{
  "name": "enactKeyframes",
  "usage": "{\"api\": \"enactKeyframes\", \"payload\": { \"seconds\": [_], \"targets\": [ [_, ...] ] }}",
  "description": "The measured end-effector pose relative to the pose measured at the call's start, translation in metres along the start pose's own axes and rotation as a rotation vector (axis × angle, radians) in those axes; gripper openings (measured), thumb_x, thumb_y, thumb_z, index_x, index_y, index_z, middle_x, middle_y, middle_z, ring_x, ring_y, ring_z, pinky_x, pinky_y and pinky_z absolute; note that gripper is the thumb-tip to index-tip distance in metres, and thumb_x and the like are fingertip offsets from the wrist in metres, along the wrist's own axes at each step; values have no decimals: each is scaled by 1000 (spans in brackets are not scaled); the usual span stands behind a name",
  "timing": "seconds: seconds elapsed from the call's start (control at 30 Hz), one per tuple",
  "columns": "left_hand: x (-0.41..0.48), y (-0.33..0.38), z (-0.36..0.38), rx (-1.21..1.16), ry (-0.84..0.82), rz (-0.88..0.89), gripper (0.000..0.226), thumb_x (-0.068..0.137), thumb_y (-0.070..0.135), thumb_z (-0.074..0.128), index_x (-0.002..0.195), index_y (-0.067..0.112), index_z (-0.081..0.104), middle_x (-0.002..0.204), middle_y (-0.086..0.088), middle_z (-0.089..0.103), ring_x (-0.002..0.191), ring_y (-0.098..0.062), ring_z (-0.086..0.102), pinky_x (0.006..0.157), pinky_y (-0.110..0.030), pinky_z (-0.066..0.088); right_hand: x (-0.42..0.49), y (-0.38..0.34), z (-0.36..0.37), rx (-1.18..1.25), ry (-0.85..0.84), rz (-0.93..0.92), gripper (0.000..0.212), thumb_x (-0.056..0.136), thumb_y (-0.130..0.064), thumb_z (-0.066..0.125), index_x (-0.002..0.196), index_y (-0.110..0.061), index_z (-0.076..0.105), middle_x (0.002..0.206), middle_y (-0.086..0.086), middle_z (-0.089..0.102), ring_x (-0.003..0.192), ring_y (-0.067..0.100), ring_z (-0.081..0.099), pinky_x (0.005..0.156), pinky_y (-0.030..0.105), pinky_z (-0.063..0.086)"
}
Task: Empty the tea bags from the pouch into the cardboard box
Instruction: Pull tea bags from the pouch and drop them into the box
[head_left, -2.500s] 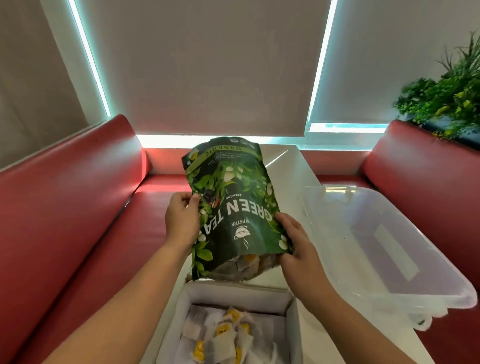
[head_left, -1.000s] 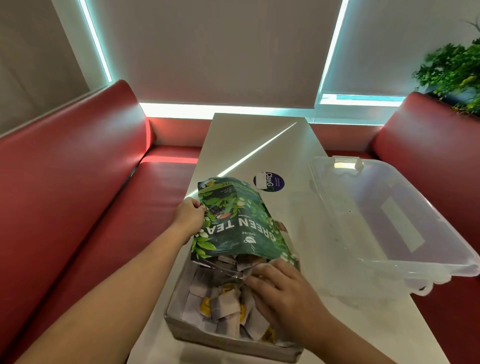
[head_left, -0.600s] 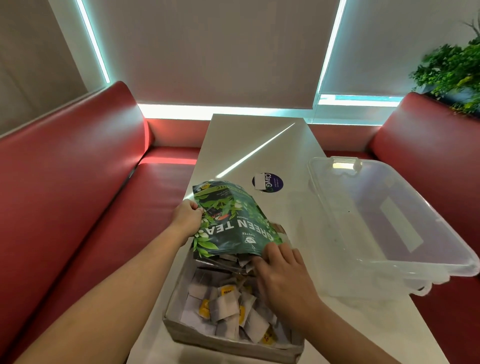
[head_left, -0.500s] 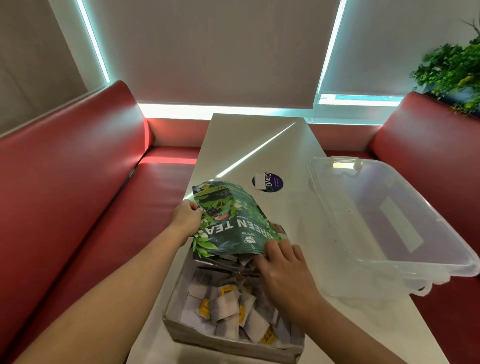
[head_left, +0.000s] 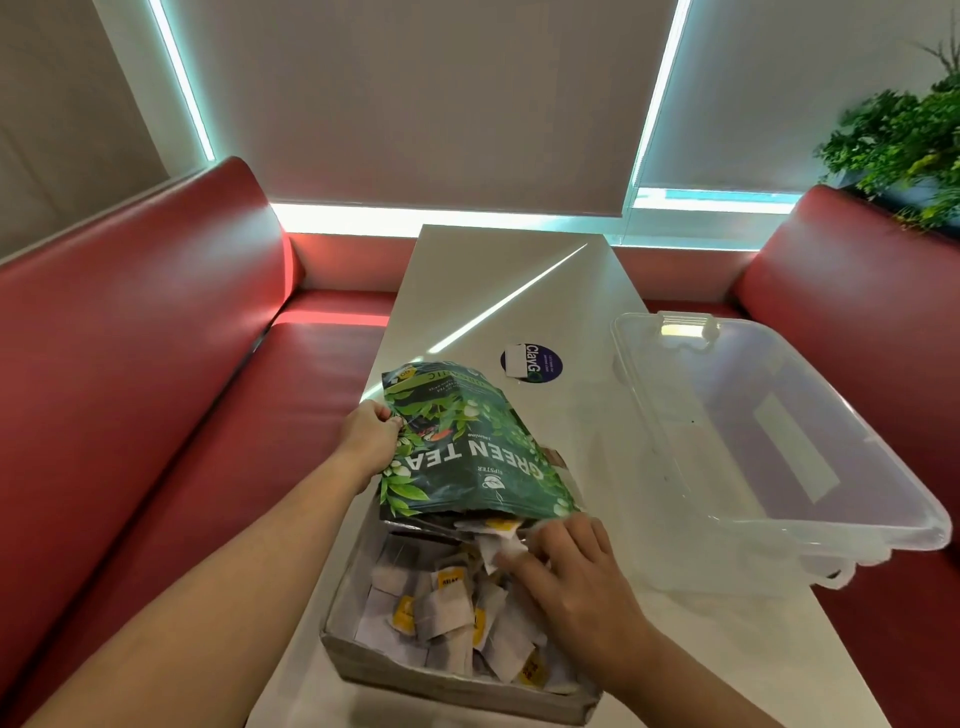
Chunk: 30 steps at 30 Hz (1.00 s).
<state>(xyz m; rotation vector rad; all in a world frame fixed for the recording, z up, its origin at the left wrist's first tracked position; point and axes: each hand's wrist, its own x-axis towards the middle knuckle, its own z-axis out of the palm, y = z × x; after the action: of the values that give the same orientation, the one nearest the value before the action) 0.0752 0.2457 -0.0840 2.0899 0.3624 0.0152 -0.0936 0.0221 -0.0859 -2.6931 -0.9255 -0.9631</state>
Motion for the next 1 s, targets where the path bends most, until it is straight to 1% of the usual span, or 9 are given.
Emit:
{"api": "enactKeyframes", "payload": {
  "seconds": [0.13, 0.27, 0.4, 0.5, 0.6, 0.7, 0.8, 0.9, 1.0],
  "targets": [
    [0, 1, 0, -3, -6, -1, 6, 92, 16, 54, 89, 12, 52, 90, -8, 54, 80, -23, 49, 65, -28, 37, -14, -7, -10, 82, 15, -56, 12, 94, -25, 54, 92, -19, 64, 83, -1, 44, 74, 19, 42, 66, 29, 34],
    [0, -1, -1, -12, -14, -1, 9, 92, 16, 54, 84, 14, 50, 86, -7, 53, 78, -23, 48, 65, -29, 37, -23, -1, -4, 66, -245, -103, 7, 88, -37, 60, 87, -31, 58, 80, -5, 44, 75, 17, 39, 63, 30, 37],
    [0, -3, -1, -16, -17, -2, 12, 92, 16, 54, 82, 16, 49, 83, -7, 53, 76, -23, 48, 66, -30, 38, -18, 5, -8, 213, -152, 109, 15, 85, -37, 64, 92, -28, 53, 82, -4, 47, 76, 16, 43, 65, 27, 38],
    [0, -3, -1, -13, -17, -4, 13, 92, 16, 54, 80, 17, 49, 84, -6, 53, 76, -24, 48, 65, -30, 37, -4, 8, -6, 136, -116, 217, 27, 79, -40, 66, 99, -22, 59, 85, -1, 50, 80, 16, 42, 68, 27, 40],
    [0, -2, -1, -14, -13, -2, 16, 92, 15, 54, 77, 18, 48, 85, -7, 53, 76, -24, 48, 65, -29, 37, 4, 7, 3, 81, -155, 190, 25, 78, -40, 65, 95, -23, 61, 85, -1, 47, 79, 17, 40, 65, 29, 40],
    [1, -4, 0, -7, -13, -2, 17, 92, 16, 54, 77, 18, 48, 82, -6, 53, 75, -24, 48, 62, -29, 37, 3, 2, 5, 117, -85, 154, 11, 83, -25, 64, 80, -18, 57, 79, 1, 45, 73, 19, 40, 60, 32, 40],
    [3, -6, 0, -7, -13, -1, 9, 93, 16, 54, 84, 15, 51, 84, -6, 53, 76, -23, 48, 60, -28, 35, -4, 0, -5, 166, -39, 45, 17, 87, -18, 59, 73, -14, 52, 74, 3, 46, 67, 22, 39, 58, 32, 35],
    [3, -6, 0, 4, -7, -1, 6, 92, 17, 55, 89, 13, 53, 85, -6, 54, 77, -23, 49, 63, -28, 37, -15, 6, -12, 145, -161, -59, 15, 90, -24, 58, 77, -17, 55, 76, 0, 48, 69, 20, 40, 60, 30, 35],
    [2, -6, 0, 5, -11, -1, 6, 92, 17, 54, 89, 13, 52, 85, -6, 54, 76, -23, 49, 59, -28, 35, -24, 14, -12, 143, -293, -4, 14, 86, -39, 61, 85, -25, 59, 84, -4, 47, 79, 15, 40, 66, 25, 36]
  ]
}}
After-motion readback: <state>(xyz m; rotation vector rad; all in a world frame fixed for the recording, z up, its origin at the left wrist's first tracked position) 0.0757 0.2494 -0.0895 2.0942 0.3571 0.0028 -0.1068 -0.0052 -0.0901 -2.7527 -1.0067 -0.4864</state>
